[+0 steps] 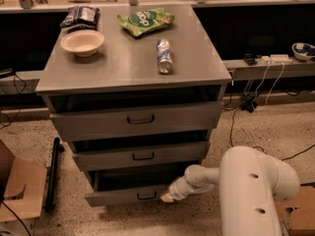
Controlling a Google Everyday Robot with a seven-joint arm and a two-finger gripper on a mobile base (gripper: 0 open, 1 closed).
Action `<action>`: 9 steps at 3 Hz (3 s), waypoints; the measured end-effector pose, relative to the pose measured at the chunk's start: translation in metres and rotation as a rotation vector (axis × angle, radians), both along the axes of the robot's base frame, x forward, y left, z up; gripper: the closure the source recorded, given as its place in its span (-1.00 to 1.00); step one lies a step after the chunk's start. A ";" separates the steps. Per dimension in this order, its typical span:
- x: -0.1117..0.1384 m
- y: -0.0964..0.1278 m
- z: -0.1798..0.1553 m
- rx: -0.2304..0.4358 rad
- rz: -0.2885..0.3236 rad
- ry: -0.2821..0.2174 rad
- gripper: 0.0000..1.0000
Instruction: Close bottom drawer
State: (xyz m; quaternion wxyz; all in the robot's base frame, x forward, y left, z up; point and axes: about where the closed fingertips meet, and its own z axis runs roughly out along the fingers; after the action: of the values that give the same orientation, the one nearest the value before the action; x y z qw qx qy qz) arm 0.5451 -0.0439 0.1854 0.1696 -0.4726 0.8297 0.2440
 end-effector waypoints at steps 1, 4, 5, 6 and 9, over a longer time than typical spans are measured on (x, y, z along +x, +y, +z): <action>0.000 0.000 0.000 0.000 0.000 0.000 1.00; 0.033 0.006 -0.009 -0.019 -0.005 -0.069 1.00; 0.033 0.006 -0.009 -0.019 -0.005 -0.069 1.00; 0.044 0.006 -0.008 -0.021 -0.006 -0.094 0.65; 0.060 0.023 -0.026 -0.032 0.058 -0.174 -0.90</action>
Offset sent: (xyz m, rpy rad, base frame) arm 0.0675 0.0206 -0.0325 -0.0452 -0.0596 -0.0382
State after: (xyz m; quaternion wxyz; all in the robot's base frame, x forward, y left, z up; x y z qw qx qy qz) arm 0.6054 -0.0206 0.1591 0.2261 -0.5185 0.8016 0.1936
